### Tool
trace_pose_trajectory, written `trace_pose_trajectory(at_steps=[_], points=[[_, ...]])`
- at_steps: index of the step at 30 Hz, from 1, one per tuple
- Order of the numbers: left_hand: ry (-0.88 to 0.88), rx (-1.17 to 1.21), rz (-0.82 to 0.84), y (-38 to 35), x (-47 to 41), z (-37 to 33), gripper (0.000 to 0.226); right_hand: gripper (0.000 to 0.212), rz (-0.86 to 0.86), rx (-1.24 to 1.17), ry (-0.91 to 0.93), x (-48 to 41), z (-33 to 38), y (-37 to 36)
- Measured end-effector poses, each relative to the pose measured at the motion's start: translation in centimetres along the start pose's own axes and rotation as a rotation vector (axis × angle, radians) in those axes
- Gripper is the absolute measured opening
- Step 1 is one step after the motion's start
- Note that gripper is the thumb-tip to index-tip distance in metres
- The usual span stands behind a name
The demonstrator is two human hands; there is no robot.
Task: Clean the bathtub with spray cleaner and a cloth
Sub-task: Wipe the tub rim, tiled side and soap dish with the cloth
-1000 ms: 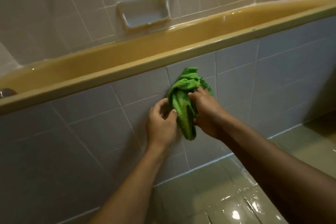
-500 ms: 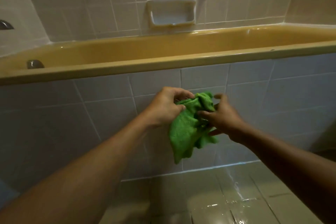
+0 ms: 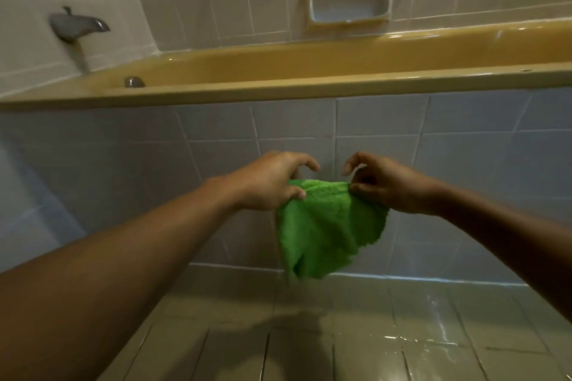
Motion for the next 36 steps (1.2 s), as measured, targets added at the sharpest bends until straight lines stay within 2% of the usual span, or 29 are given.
trace_pose_trajectory(at_steps=[3, 6, 7, 11, 14, 17, 21, 24, 26, 29, 33, 36], points=[[0.048, -0.062, 0.062, -0.4, 1.6, 0.4, 0.046, 0.021, 0.155, 0.255, 0.073, -0.4, 2.1, 0.0], [0.048, -0.109, 0.158, -1.0, 3.0, 1.4, 0.024, 0.015, 0.125, 0.384, 0.108, -0.4, 3.2, 1.9], [0.045, -0.128, 0.171, -1.3, 3.4, 1.9, 0.018, 0.014, 0.090, 0.388, 0.099, -0.2, 3.3, 2.6], [0.076, -0.121, 0.128, -2.3, 4.5, 4.8, 0.019, 0.014, -0.064, 0.412, 0.041, 0.6, 2.6, 4.4], [0.082, 0.042, 0.057, -3.1, 5.2, 6.5, 0.013, 0.015, -0.072, 0.406, -0.012, 1.1, 2.3, 4.3], [0.108, 0.062, 0.041, -3.9, 5.5, 8.7, 0.016, 0.018, -0.083, 0.440, -0.076, 1.3, 1.9, 3.8], [0.130, 0.106, 0.006, -4.8, 6.6, 11.9, 0.008, 0.016, -0.136, 0.263, -0.211, 1.5, 0.8, 3.9], [0.191, 0.160, -0.028, -5.8, 7.4, 13.3, 0.011, 0.012, -0.157, 0.190, -0.255, 1.1, 1.6, 3.1], [0.304, 0.279, -0.118, -6.1, 7.4, 14.5, 0.019, 0.010, -0.169, 0.171, -0.317, 0.6, 2.1, 1.9], [0.449, 0.581, -0.237, -6.2, 6.9, 14.9, 0.026, 0.008, -0.203, 0.025, -0.422, -0.1, 2.6, -0.3], [0.560, 1.120, -0.294, -5.4, 6.1, 12.0, 0.012, 0.012, -0.157, -0.282, -0.511, -1.2, 4.1, -5.0], [0.636, 1.401, -0.262, -4.7, 5.3, 10.5, 0.005, 0.015, -0.108, -0.437, -0.502, -2.0, 5.6, -8.2]])
Point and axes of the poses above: each hand's wrist, its own x-axis away from the middle knuckle, its own y-axis out of the back of the hand, z = x × y, the point moved 6 cm from there along -x, towards the middle knuckle, and after that the axes turned 10 degrees about x, right-handed, at the moved point
